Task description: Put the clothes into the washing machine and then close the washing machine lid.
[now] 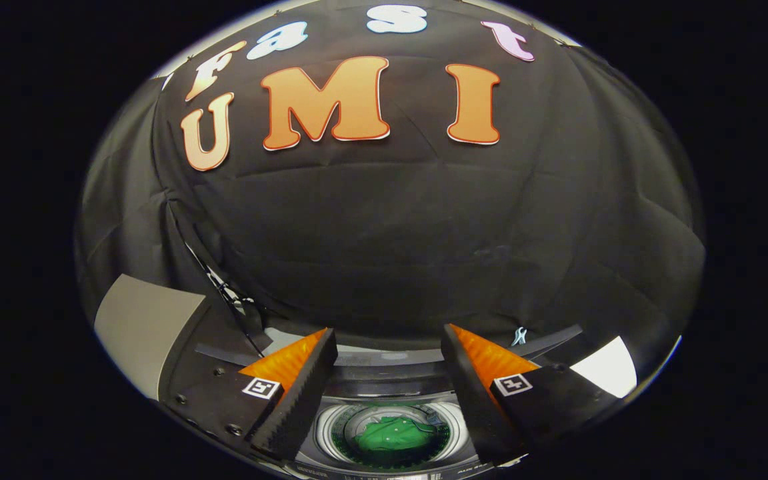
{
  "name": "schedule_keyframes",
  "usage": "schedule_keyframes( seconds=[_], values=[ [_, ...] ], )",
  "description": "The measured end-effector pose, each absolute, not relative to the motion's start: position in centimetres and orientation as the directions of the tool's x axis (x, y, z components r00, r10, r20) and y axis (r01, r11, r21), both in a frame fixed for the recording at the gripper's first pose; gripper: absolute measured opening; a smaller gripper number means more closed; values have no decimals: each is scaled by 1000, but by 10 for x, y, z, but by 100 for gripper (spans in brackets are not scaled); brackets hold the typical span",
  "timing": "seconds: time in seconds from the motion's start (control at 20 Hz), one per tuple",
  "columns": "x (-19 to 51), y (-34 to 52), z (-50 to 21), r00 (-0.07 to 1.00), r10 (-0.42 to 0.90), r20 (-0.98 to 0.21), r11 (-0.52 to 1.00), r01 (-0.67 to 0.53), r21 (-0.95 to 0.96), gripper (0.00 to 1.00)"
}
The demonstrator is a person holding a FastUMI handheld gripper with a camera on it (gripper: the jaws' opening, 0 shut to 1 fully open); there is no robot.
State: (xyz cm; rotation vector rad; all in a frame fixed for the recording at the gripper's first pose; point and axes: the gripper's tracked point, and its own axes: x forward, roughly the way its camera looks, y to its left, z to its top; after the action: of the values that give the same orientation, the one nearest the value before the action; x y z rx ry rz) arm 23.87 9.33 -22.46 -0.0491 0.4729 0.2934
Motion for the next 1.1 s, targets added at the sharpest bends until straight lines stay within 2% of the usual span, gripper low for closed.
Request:
schedule_keyframes(
  seconds=[0.45, 0.8, 1.1],
  values=[
    [195, 81, -242, 840, 259, -476, 959, -283, 22, 100],
    [128, 53, -328, 752, 187, -633, 972, -233, 11, 100],
    [97, 38, -335, 749, 161, -643, 983, -181, 35, 100]
  ],
)
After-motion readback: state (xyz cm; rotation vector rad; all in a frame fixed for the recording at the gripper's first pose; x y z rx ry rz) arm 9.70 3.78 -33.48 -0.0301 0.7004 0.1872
